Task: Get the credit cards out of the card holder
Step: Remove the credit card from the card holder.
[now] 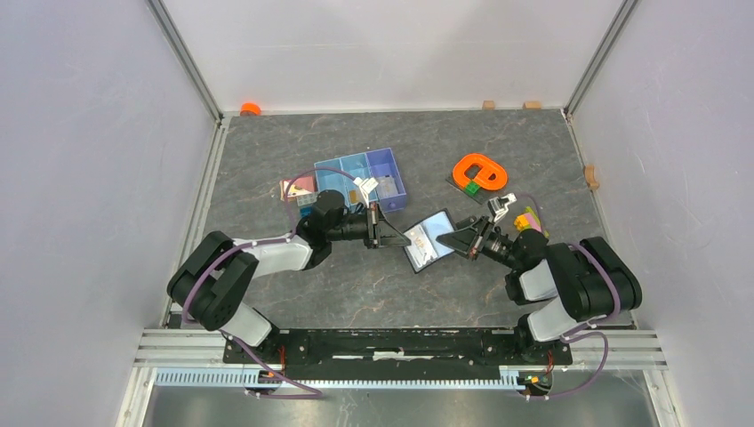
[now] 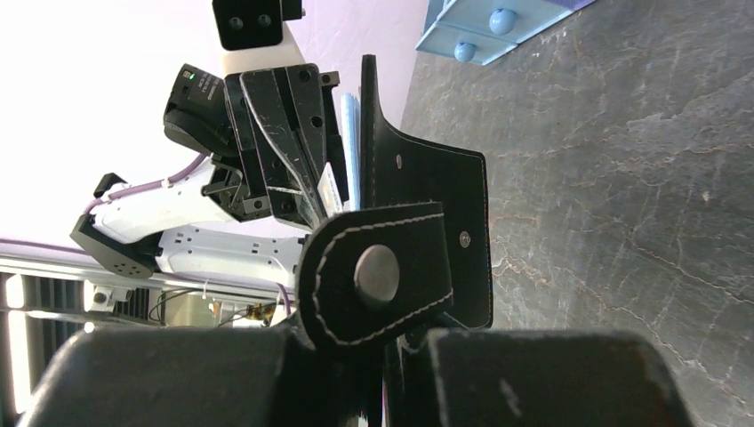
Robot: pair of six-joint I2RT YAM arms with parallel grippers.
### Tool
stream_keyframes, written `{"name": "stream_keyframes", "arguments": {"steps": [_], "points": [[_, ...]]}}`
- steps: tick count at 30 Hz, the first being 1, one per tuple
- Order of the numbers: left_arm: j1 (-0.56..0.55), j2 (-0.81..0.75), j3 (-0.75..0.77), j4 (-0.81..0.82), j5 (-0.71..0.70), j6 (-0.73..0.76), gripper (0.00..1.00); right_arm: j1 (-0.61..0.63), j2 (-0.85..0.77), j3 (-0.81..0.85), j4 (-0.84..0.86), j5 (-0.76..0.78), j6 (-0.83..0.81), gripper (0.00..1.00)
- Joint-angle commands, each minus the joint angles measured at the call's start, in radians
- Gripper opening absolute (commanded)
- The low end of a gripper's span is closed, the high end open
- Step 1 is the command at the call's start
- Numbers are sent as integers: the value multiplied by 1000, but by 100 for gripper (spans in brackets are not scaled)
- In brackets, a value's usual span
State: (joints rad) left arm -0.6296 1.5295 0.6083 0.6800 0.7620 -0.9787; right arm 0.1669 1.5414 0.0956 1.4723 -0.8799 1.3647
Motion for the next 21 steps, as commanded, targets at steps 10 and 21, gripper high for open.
{"name": "stream_keyframes", "arguments": {"steps": [10,21], "points": [[119,-111,63,-342,-101,194,2,-73,55,-37,428,49,-40,13],[164,-47,328,-750,-326,287,2,-73,134,-37,234,104,-195,14]]}}
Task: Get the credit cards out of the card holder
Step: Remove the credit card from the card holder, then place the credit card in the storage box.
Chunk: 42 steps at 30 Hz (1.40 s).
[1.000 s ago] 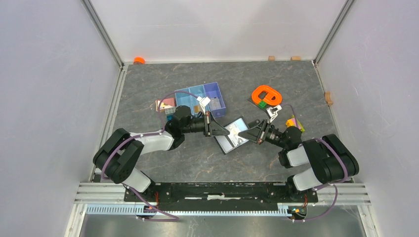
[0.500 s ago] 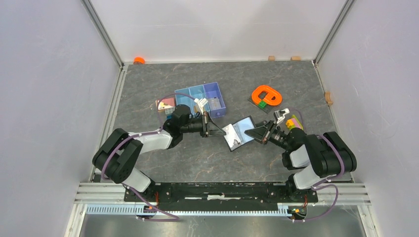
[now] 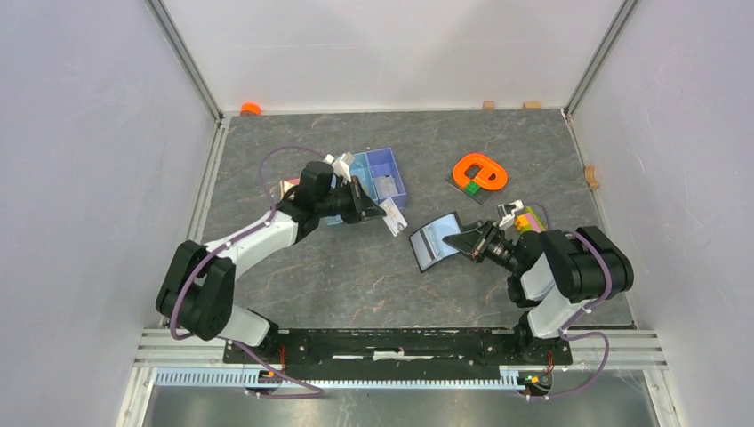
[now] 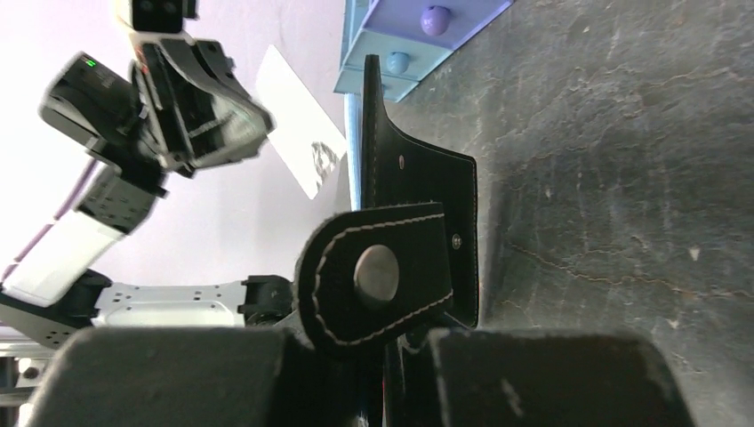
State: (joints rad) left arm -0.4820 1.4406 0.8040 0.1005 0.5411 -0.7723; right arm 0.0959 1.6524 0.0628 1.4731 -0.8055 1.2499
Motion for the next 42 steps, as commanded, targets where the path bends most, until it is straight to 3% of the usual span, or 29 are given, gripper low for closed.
{"name": "stream_keyframes", "arguments": {"steps": [1,10,19,26,30,33,36,39,42], "points": [[24,60,172,-201,-115,85,2,-2,33,-3,234,32,-81,14],[70,270,508,-435,-118,134,2,-2,64,-7,236,51,-93,14],[99,470,717,-544,-128,164,2,-2,35,-4,165,68,-137,14],[134,557,796,-556,-102,158,3,-3,40,0,132,81,-162,15],[136,569,828,-575,-101,169,25,3,32,13,61,99,-204,17],[135,543,822,-575,-104,172,36,14,-1,41,-81,123,-285,18],[132,492,801,-575,-118,171,43,26,-92,86,-373,195,-447,21],[120,422,773,-575,-138,172,47,56,-216,156,-718,358,-646,24],[100,351,735,-575,-171,170,49,120,-299,216,-914,556,-781,27]]}}
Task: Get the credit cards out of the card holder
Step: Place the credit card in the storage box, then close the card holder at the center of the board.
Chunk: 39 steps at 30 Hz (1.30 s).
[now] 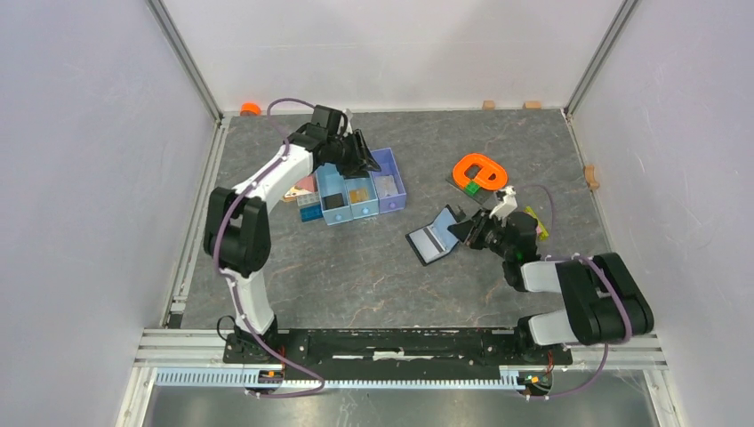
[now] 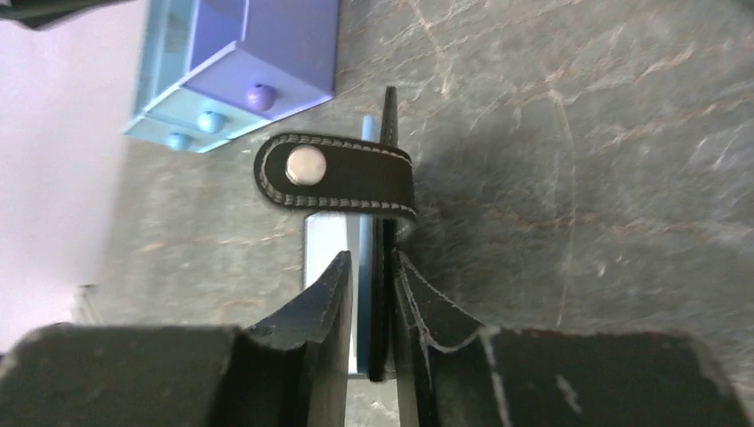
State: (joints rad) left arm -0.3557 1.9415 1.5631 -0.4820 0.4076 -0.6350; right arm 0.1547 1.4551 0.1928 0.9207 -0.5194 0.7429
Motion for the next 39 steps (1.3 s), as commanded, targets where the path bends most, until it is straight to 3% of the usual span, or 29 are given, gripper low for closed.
{"name": "stream_keyframes", "arguments": {"steps": [1,8,12,21,28,31,35,39], "points": [[-36,-178,-39,8,-50,33,51,89,-116,100,-413,335,-303,28],[-101,-361,-220,79,-126,26,54,292,-133,184,-554,609,-449,30],[-159,-463,-348,136,-177,19,53,425,-186,203,-604,777,-523,40],[-304,-588,-662,240,-251,18,37,749,-152,284,-672,1106,-662,54],[-317,-438,-712,291,-246,56,20,847,-56,353,-670,1098,-714,65],[-316,-418,-702,295,-239,74,19,846,-34,352,-651,1002,-703,73],[-311,-445,-720,307,-252,97,18,838,9,377,-663,866,-666,74],[-297,-481,-735,301,-253,107,18,831,49,409,-675,710,-629,82]]}}
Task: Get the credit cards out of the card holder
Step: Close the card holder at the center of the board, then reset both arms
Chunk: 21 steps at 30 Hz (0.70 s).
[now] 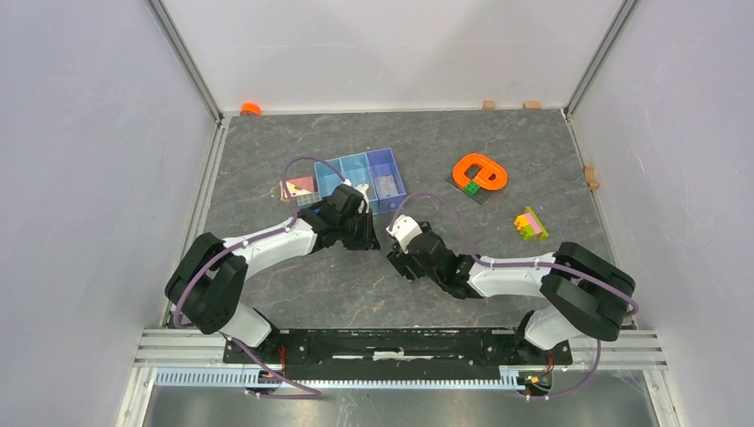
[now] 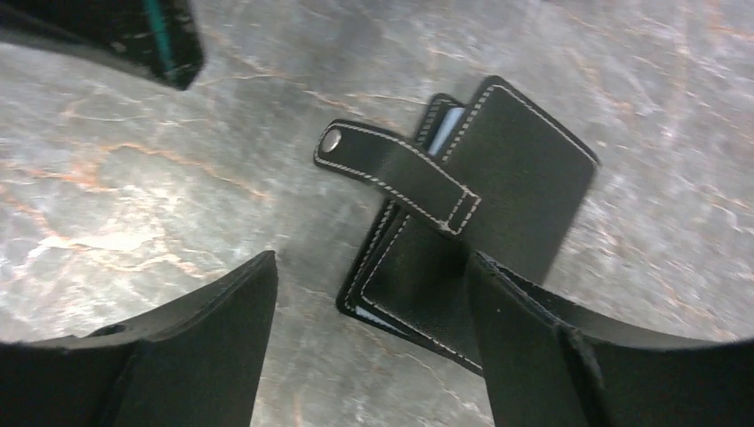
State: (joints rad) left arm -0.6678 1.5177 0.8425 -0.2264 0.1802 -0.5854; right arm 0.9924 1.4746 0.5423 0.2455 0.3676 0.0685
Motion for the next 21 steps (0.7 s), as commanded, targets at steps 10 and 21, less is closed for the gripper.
{"name": "stream_keyframes", "arguments": {"steps": [10,21], "points": [[55,-211,-70,31,-130,74,20,-46,-159,110,-67,-242,89,86],[83,-527,-134,-12,-413,84,100,-175,-488,47,-131,-42,71,89]]}}
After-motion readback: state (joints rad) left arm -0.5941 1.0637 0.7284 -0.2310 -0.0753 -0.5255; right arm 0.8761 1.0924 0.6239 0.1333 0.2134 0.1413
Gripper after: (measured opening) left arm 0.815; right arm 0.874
